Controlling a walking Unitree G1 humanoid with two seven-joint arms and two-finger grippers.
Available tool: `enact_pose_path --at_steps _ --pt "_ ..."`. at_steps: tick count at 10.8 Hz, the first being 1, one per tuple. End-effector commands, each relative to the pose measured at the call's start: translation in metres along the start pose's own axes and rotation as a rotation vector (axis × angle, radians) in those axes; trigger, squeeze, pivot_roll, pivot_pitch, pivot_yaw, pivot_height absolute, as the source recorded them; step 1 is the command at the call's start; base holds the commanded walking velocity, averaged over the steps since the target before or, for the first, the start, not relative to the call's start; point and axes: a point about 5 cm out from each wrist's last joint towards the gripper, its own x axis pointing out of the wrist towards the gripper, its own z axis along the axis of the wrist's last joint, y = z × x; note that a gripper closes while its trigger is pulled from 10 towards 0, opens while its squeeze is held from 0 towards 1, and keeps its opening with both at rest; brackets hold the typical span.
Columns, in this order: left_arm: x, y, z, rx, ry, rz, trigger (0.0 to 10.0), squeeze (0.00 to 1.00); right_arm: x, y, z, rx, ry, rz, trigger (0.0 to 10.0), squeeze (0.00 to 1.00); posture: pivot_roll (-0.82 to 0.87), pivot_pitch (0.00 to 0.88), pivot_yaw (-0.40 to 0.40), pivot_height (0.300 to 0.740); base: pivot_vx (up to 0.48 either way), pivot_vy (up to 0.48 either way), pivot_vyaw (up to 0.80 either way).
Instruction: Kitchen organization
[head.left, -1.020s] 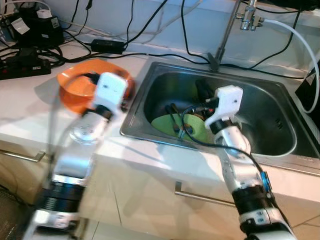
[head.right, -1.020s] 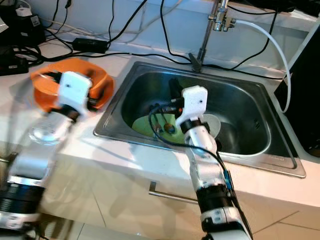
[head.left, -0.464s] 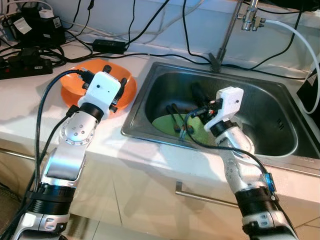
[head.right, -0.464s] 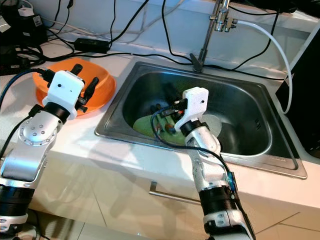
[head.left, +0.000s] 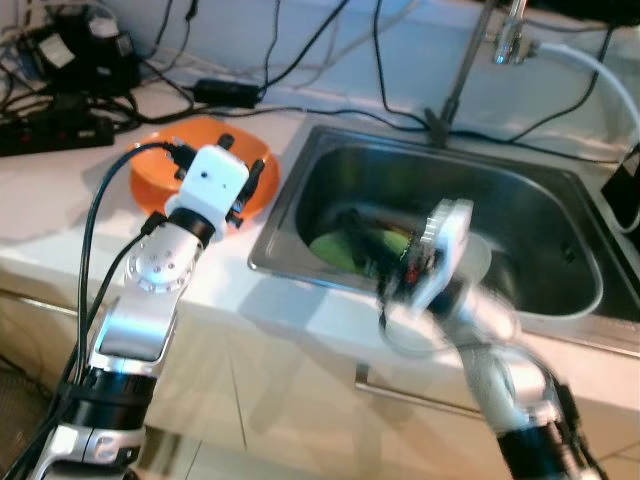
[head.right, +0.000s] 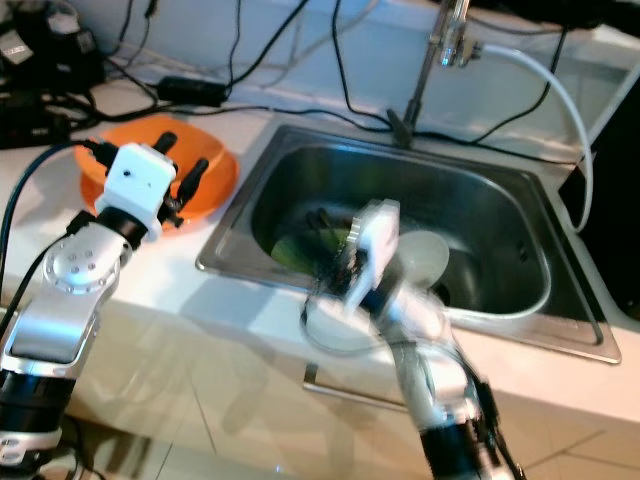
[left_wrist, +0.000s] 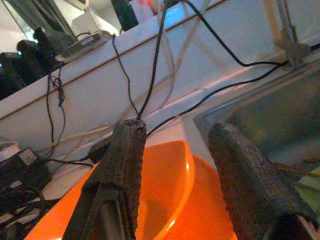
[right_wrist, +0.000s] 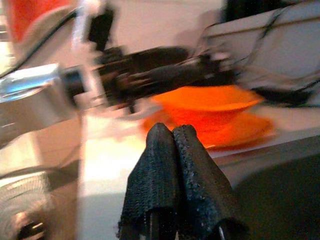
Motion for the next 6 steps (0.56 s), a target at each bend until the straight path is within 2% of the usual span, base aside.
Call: enact_pose_path --at_steps 1,3,6 --pt "0.001 -0.004 0.001 -0.006 -0.007 -0.023 10.0 0.00 -0.004 0.009 0.005 0.011 0.010 0.104 10.0 0.00 0.23 0.017 -0.064 0.740 0.000 0.000 0.00" --pt "0.001 -0.005 0.001 -0.008 -0.005 -0.030 10.0 0.00 -0.011 0.007 -0.005 0.017 0.065 0.089 10.0 0.00 0.23 0.028 -0.068 0.740 0.000 0.000 0.00" --pt "0.002 -0.005 0.002 0.001 -0.003 -0.033 10.0 0.00 -0.011 0.001 -0.009 -0.011 0.115 0.058 10.0 0.00 0.23 0.034 -0.069 0.740 0.000 0.000 0.00"
